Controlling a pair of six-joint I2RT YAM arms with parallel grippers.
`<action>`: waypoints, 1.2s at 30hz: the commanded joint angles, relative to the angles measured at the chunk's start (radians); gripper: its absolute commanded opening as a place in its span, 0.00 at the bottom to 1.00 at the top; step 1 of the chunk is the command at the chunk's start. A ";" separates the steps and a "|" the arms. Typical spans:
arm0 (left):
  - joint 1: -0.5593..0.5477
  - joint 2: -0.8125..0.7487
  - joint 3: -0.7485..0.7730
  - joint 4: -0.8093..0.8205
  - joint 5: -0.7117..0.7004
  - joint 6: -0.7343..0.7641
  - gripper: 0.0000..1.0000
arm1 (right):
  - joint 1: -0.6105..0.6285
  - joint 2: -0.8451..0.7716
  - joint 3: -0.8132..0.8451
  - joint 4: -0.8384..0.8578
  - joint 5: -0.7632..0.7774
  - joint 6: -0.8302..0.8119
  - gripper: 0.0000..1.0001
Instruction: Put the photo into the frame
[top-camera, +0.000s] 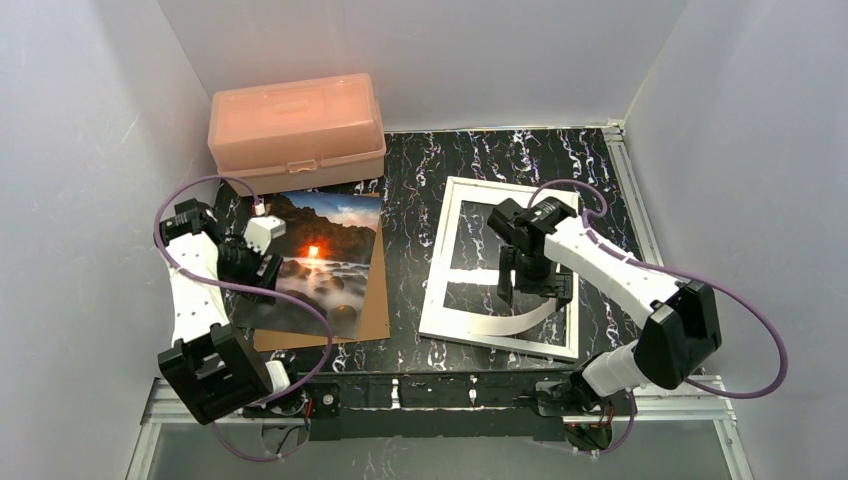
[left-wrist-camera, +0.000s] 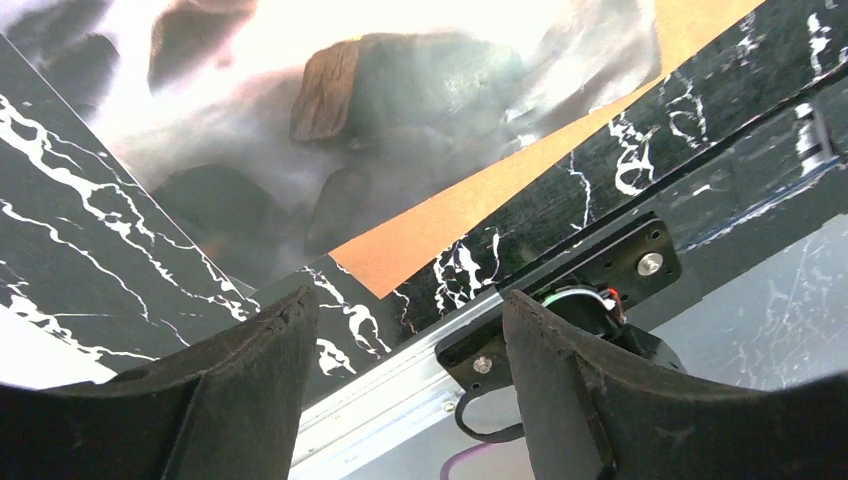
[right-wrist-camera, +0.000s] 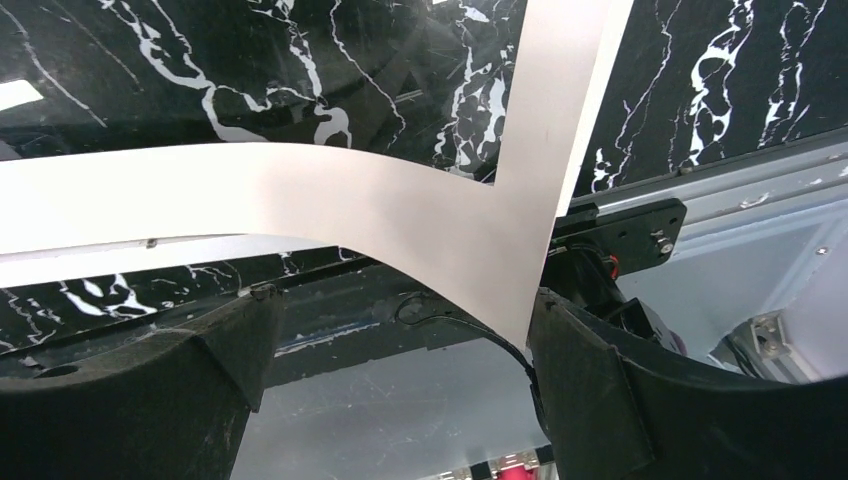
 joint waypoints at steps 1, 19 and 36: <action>-0.006 0.001 0.111 -0.145 0.109 0.000 0.66 | -0.002 0.013 0.000 0.023 0.057 -0.022 0.99; -0.818 0.137 0.188 0.197 0.055 -0.725 0.70 | -0.003 -0.050 -0.105 0.137 0.005 -0.030 0.99; -1.122 0.634 0.501 0.396 -0.078 -0.924 0.74 | -0.003 -0.103 -0.105 0.167 0.014 -0.033 0.99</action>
